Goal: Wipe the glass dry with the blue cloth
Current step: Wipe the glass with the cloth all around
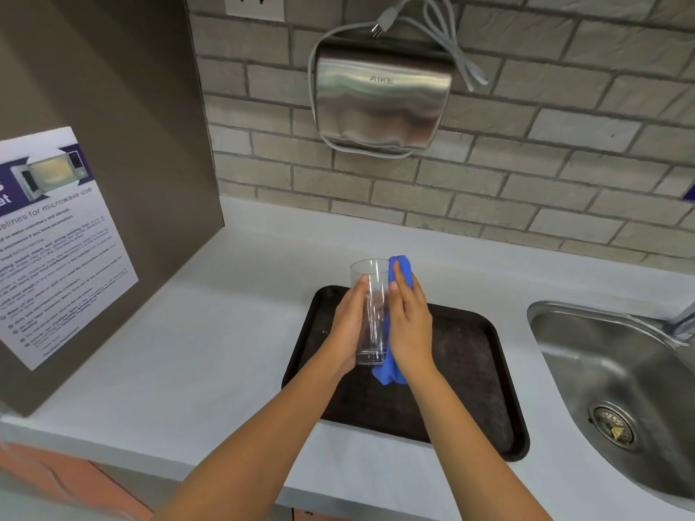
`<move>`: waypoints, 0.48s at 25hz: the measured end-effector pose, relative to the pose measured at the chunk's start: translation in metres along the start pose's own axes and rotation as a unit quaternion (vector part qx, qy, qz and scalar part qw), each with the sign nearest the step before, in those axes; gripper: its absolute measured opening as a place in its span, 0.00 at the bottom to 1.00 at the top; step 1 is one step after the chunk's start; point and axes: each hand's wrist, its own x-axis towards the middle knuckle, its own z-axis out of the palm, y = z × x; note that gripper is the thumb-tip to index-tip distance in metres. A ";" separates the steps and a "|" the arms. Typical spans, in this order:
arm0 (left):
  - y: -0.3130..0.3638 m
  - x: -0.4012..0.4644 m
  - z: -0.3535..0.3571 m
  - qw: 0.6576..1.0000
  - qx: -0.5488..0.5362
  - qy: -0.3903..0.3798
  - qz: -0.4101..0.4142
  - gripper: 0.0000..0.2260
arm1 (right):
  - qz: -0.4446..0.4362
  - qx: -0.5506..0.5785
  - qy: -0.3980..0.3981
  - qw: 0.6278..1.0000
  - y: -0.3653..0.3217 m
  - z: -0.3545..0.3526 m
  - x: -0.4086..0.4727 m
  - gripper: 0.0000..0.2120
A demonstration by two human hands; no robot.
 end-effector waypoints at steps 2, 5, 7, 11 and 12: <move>-0.001 0.001 0.001 1.000 -0.001 0.007 0.001 0.24 | -0.052 -0.098 -0.002 0.994 -0.003 0.001 -0.007 0.20; -0.002 0.002 -0.003 0.999 0.024 -0.012 0.030 0.22 | -0.121 -0.155 0.005 0.981 0.004 0.004 -0.015 0.21; 0.003 -0.001 -0.004 0.998 0.045 -0.009 0.033 0.22 | -0.081 -0.102 0.005 0.991 0.007 0.003 -0.013 0.20; 0.005 -0.002 -0.006 0.999 0.041 0.005 0.014 0.23 | 0.031 0.049 0.018 0.998 0.007 -0.001 0.001 0.18; 0.006 -0.002 -0.005 0.999 0.035 0.007 0.008 0.23 | 0.044 0.050 0.021 0.998 0.007 -0.001 0.003 0.18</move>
